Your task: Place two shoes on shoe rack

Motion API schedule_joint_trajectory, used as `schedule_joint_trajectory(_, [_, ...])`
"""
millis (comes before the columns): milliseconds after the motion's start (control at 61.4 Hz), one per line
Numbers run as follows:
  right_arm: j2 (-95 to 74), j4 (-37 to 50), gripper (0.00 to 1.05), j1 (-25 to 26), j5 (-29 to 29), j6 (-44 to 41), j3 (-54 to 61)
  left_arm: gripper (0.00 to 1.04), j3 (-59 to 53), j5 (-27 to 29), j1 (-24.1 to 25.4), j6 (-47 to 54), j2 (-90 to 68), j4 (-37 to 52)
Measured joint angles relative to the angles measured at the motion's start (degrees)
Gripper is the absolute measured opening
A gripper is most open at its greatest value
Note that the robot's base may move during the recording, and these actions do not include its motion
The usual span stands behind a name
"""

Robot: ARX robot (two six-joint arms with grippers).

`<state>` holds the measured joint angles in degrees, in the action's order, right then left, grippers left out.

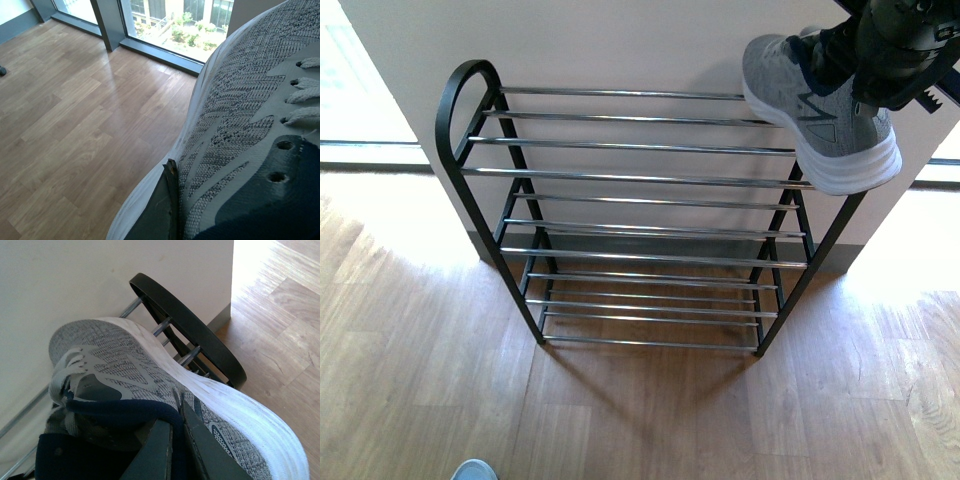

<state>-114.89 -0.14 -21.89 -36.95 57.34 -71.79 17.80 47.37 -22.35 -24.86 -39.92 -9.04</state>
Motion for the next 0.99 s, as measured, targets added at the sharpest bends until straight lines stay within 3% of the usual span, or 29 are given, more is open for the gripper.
schedule_joint_trajectory(603, [-2.9, 2.5, 0.02, -0.9, -2.1, -1.8, -1.2, 0.02, 0.0, 0.0, 0.0, 0.0, 0.0, 0.0])
schedule_joint_trajectory(994, [1.1, 10.3, 0.65, -2.1, 1.3, -5.9, 2.3, 0.02, 0.0, 0.0, 0.0, 0.0, 0.0, 0.0])
